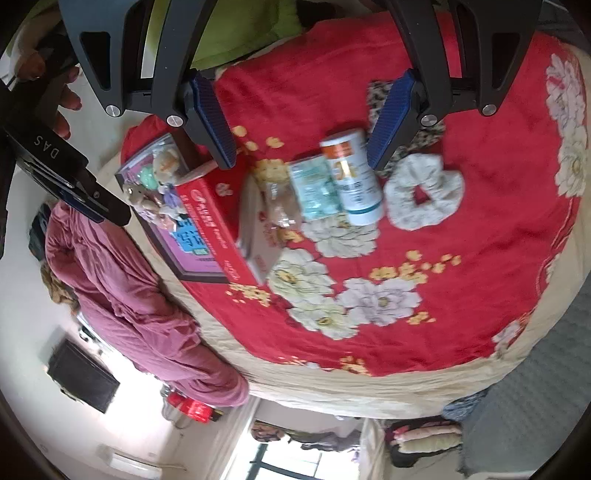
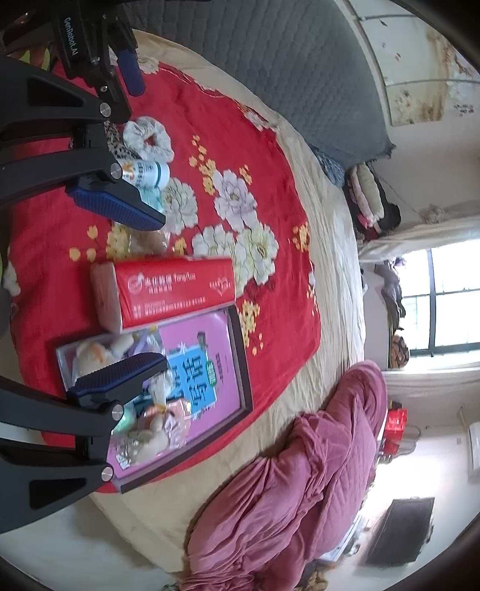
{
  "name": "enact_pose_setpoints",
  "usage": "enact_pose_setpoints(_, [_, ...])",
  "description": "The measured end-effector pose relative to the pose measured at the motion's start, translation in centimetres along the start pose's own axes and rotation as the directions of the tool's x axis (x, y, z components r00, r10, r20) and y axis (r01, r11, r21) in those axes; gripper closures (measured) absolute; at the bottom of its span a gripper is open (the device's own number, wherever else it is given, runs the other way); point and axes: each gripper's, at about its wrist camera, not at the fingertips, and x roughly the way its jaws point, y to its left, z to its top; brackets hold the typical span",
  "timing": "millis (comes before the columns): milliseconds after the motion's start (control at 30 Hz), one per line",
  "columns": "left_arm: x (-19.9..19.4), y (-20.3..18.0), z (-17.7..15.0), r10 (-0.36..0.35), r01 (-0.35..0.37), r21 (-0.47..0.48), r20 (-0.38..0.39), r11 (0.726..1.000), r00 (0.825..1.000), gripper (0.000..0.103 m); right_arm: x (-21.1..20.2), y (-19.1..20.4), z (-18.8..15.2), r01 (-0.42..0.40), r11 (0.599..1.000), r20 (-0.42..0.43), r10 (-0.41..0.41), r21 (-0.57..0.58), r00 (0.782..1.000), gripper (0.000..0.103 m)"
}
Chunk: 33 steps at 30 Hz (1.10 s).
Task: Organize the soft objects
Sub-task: 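Move both tools back from the tray toward the scrunchies and bottle, then grasp the leopard-print scrunchie with the left gripper while the right gripper grasps the clear bag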
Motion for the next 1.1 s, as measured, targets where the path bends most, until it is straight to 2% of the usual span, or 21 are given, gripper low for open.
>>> enact_pose_setpoints(300, [-1.6,4.4,-1.4,0.047,-0.047,-0.050,-0.002,0.998,0.999,0.028,0.3,3.7,-0.2,-0.030,0.998,-0.019,0.029,-0.058,0.999,0.035])
enact_pose_setpoints(600, [-2.1,7.2,-2.3,0.061,-0.062,-0.096,-0.011,0.993,0.998,0.028,1.0,6.5,-0.2,-0.043,0.993,-0.038,0.039,-0.107,0.999,0.035])
enact_pose_setpoints(1100, [1.2,10.0,-4.9,0.044,-0.058,-0.141,-0.098,0.988,0.994,0.028,5.0,9.8,-2.2,-0.057,0.986,-0.125,0.037,-0.157,0.991,0.035])
